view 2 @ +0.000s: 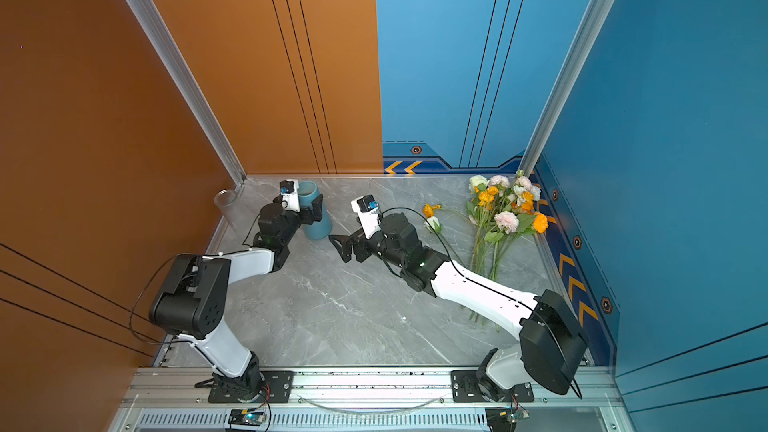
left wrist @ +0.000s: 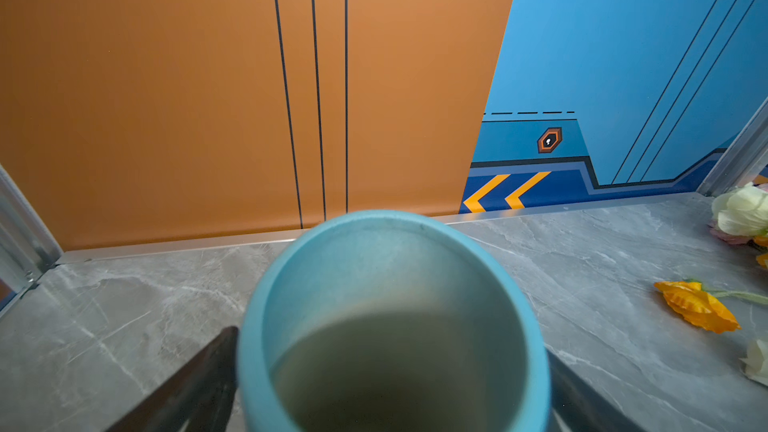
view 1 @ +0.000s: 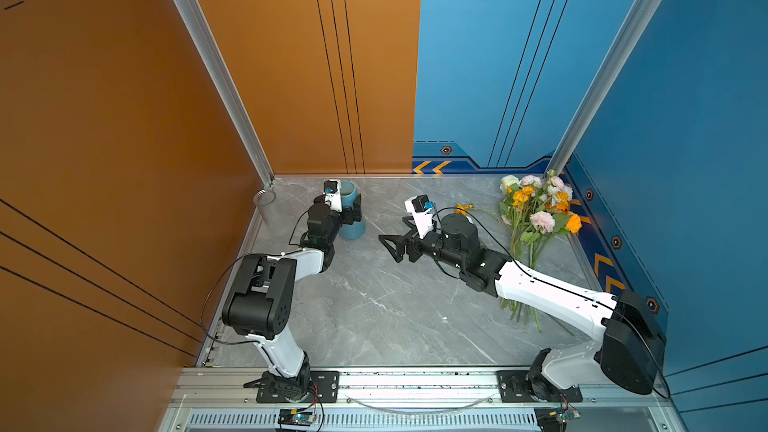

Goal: Arrange the flowers into the vase
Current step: 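Grasp the teal vase with the left gripper and slide it toward the flowers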

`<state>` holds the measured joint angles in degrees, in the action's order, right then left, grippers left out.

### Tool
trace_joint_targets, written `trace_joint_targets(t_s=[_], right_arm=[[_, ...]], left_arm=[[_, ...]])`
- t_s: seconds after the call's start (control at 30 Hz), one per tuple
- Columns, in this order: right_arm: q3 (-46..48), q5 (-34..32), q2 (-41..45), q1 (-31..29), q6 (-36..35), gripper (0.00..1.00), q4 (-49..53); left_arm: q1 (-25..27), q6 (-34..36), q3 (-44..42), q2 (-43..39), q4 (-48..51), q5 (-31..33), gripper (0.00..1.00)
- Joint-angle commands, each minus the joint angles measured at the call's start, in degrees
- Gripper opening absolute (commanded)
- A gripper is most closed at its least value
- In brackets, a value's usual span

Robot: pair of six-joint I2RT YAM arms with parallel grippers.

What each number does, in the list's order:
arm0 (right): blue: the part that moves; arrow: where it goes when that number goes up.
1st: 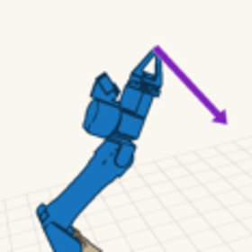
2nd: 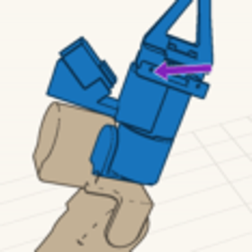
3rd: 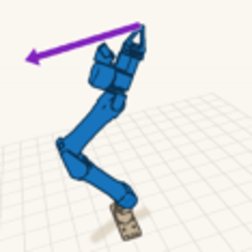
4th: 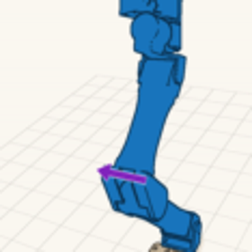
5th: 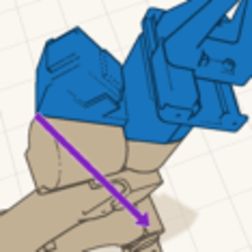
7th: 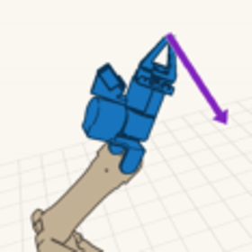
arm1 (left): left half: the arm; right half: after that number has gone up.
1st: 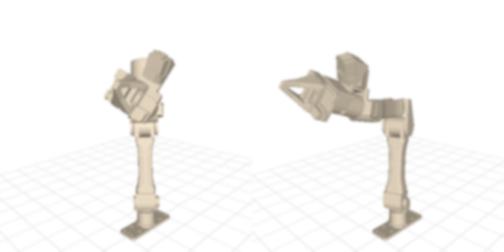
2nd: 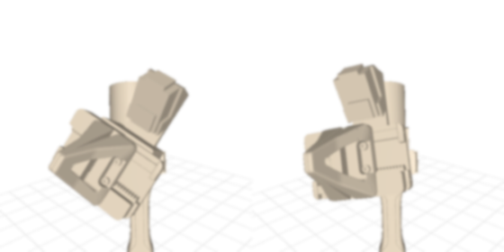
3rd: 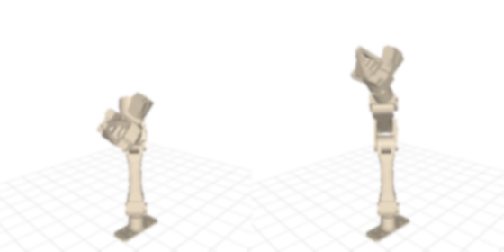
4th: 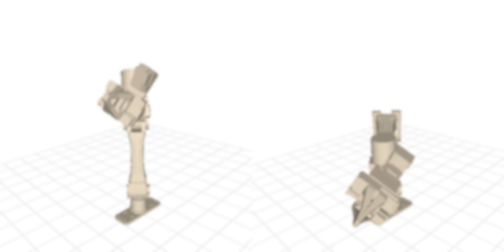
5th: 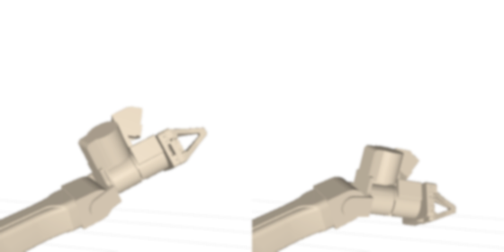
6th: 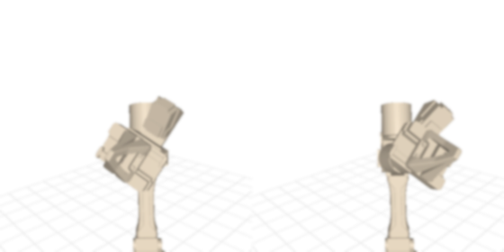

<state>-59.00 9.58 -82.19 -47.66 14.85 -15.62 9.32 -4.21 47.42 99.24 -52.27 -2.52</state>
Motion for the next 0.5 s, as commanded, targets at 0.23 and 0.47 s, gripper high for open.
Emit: trace_joint_targets(t_s=[0.23,0.47], right_arm=[[-1.36,1.59,0.07,0.95,-2.57,1.0,0.83],[-0.87,1.89,0.71,1.34,-2.33,1.0,1.1]], left_arm=[[-0.17,-0.99,2.29,3.55,-4.39,-3.14,0.83],[-0.26,-1.86,0.06,3.24,-10.15,-9.2,0.54]])
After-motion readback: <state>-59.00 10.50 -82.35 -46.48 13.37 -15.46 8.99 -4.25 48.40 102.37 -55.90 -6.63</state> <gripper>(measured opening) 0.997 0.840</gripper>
